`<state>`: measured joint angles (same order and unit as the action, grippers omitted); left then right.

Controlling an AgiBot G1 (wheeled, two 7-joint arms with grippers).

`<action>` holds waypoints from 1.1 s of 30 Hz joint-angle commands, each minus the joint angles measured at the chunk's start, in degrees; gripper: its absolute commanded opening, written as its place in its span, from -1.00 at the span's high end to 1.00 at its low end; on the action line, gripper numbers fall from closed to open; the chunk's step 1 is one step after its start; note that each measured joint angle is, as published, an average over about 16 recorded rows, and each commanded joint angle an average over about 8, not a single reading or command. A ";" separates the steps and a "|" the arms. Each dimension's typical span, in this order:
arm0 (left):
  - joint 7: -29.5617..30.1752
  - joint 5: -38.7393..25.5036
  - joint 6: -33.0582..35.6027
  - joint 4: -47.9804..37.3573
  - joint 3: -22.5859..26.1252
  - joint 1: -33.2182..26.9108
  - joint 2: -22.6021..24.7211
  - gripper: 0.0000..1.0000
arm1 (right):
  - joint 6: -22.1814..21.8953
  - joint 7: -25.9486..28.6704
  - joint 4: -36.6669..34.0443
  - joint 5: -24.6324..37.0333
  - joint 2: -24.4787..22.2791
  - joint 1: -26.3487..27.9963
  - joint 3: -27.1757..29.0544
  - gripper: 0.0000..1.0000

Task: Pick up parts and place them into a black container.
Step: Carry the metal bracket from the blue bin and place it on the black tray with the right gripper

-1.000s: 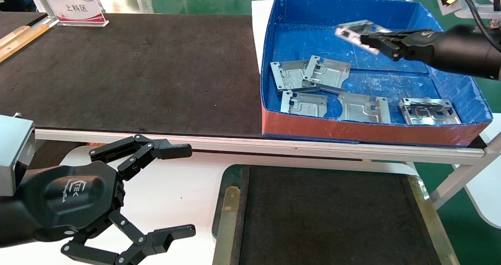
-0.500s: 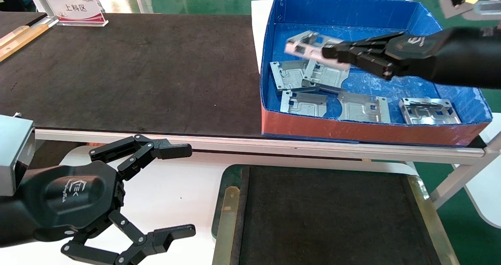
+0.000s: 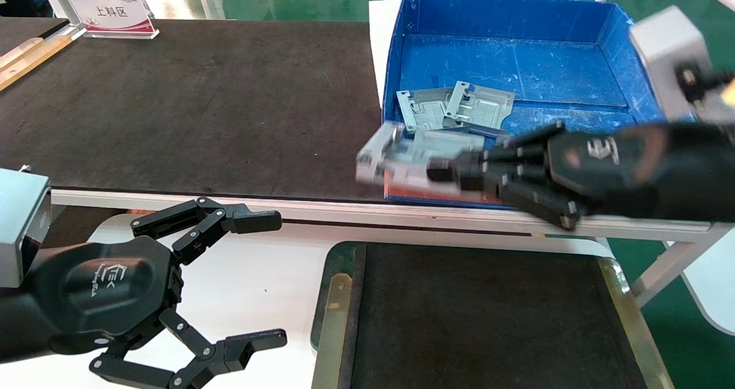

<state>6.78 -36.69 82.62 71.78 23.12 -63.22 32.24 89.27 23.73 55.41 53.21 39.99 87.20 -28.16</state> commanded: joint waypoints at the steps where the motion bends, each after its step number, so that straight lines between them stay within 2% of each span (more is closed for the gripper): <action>1: 0.00 0.00 0.00 0.00 0.00 0.00 0.00 -1.00 | -0.52 2.29 5.49 -2.56 -1.99 -2.53 -0.05 1.00; 7: 0.00 0.00 0.00 0.00 0.00 0.00 0.00 -1.00 | -3.50 2.96 14.42 -3.05 -5.30 -10.65 -0.67 1.00; 13: 0.00 0.00 0.00 0.00 0.00 0.00 0.00 -1.00 | -5.86 -1.79 16.67 0.13 -5.63 -18.15 -2.47 1.00; 18: 0.00 0.00 0.00 0.00 0.00 0.00 0.00 -1.00 | -6.14 -7.31 14.63 2.78 -4.02 -22.09 -4.09 1.00; 24: 0.00 0.00 0.00 0.00 0.00 0.00 0.00 -1.00 | -6.63 -15.78 10.44 6.78 -1.10 -24.30 -5.60 1.00; 33: 0.00 0.00 0.00 0.00 0.01 0.00 0.00 -1.00 | -8.54 -28.05 1.01 14.22 4.04 -22.76 -7.58 1.00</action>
<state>6.78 -36.69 82.62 71.78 23.13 -63.22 32.23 80.94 -3.84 56.18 67.03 44.10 64.79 -35.68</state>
